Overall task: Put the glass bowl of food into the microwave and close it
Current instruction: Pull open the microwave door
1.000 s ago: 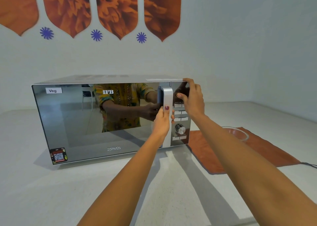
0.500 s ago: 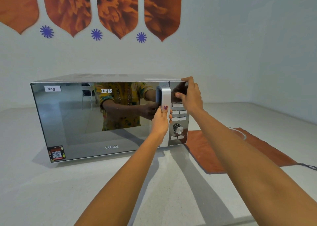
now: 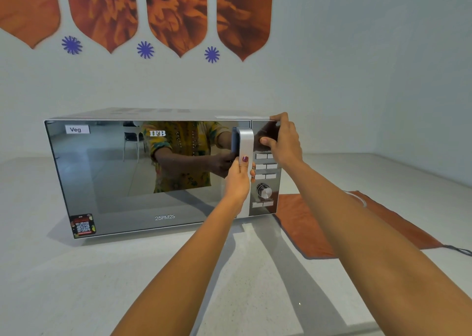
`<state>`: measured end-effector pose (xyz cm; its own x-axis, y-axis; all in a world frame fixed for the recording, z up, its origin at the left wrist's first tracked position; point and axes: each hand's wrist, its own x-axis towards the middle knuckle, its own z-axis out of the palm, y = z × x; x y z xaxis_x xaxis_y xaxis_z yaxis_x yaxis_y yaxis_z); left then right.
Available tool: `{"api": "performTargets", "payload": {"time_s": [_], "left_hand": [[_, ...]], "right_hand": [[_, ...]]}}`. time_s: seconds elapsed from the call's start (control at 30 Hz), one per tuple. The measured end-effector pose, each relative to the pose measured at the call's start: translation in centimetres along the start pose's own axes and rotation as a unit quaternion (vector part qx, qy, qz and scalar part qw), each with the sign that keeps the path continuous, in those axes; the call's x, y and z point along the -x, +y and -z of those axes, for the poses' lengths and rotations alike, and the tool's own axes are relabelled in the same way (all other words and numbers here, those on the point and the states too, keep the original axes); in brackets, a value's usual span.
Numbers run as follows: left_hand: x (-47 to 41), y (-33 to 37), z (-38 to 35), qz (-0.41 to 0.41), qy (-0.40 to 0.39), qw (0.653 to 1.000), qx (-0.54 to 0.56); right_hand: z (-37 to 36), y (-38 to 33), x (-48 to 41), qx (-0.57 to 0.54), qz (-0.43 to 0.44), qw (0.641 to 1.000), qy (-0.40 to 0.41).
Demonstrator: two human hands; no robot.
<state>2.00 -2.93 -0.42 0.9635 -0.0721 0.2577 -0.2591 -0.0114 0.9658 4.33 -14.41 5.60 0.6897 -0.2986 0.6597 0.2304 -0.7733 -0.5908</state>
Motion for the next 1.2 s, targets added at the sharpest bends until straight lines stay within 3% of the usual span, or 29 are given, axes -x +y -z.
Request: {"api": "performTargets", "payload": {"time_s": [0.53, 0.77, 1.07, 1.2], "left_hand": [[-0.1, -0.2, -0.3, 0.004, 0.017, 1.000, -0.003], [5.2, -1.1, 0.8, -0.106, 0.013, 0.994, 0.001], [9.8, 0.3, 2.6, -0.117, -0.038, 0.991, 0.060], [11.8, 0.8, 3.2, -0.119, -0.024, 0.990, 0.068]], "right_hand": [[-0.2, 0.2, -0.2, 0.001, 0.006, 1.000, 0.009], [-0.1, -0.2, 0.2, -0.006, -0.012, 1.000, 0.013], [0.0, -1.9, 2.3, -0.029, -0.082, 0.996, -0.011], [1.0, -3.0, 5.5, -0.105, -0.080, 0.990, 0.050]]}}
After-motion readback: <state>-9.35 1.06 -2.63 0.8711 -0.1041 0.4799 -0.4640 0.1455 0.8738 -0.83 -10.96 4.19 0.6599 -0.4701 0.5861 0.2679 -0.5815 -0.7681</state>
